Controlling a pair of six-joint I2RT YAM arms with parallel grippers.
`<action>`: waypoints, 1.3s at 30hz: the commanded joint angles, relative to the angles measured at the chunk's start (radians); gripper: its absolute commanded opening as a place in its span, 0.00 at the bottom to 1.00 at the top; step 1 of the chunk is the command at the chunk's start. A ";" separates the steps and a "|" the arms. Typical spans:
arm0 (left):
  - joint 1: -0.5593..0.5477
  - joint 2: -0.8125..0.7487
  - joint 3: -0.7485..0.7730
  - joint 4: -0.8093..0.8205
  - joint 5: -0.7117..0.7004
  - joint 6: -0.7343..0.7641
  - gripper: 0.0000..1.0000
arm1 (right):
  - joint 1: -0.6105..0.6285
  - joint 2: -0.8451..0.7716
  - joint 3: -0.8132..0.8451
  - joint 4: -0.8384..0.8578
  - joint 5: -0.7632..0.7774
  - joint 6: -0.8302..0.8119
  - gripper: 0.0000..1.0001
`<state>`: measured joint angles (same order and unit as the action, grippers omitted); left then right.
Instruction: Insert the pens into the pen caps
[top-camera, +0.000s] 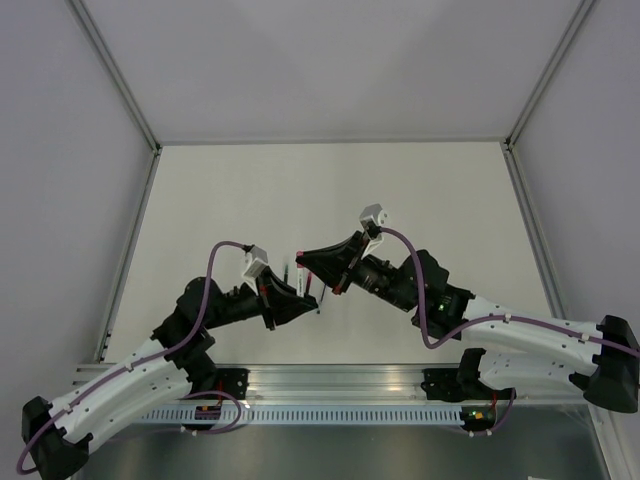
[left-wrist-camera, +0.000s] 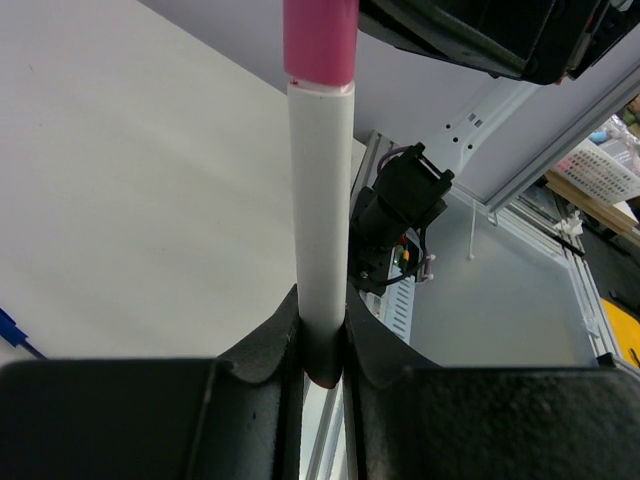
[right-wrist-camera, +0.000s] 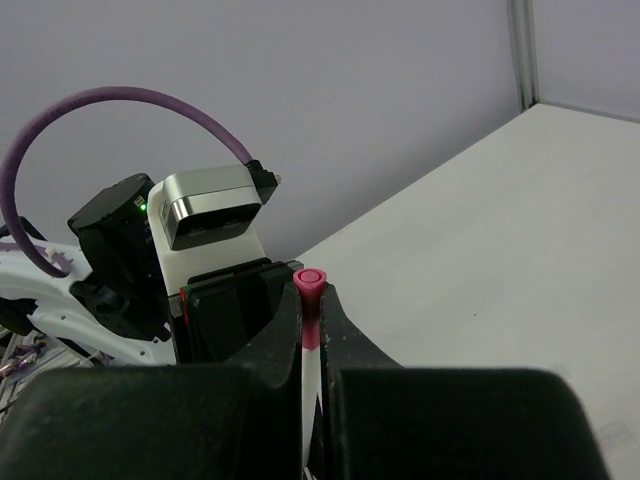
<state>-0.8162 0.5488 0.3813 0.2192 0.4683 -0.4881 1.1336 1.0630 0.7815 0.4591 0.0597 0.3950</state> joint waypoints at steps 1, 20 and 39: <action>-0.001 -0.050 -0.001 0.095 -0.031 0.019 0.02 | 0.014 -0.009 -0.040 -0.004 -0.049 -0.001 0.00; -0.001 -0.023 -0.009 0.175 0.096 0.010 0.02 | 0.025 -0.017 -0.033 0.061 -0.092 0.028 0.28; 0.000 0.010 -0.021 0.270 0.242 -0.017 0.02 | 0.025 -0.043 0.163 -0.145 -0.216 -0.064 0.69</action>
<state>-0.8158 0.5457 0.3595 0.4274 0.6582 -0.4904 1.1542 1.0454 0.8692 0.3542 -0.1226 0.3687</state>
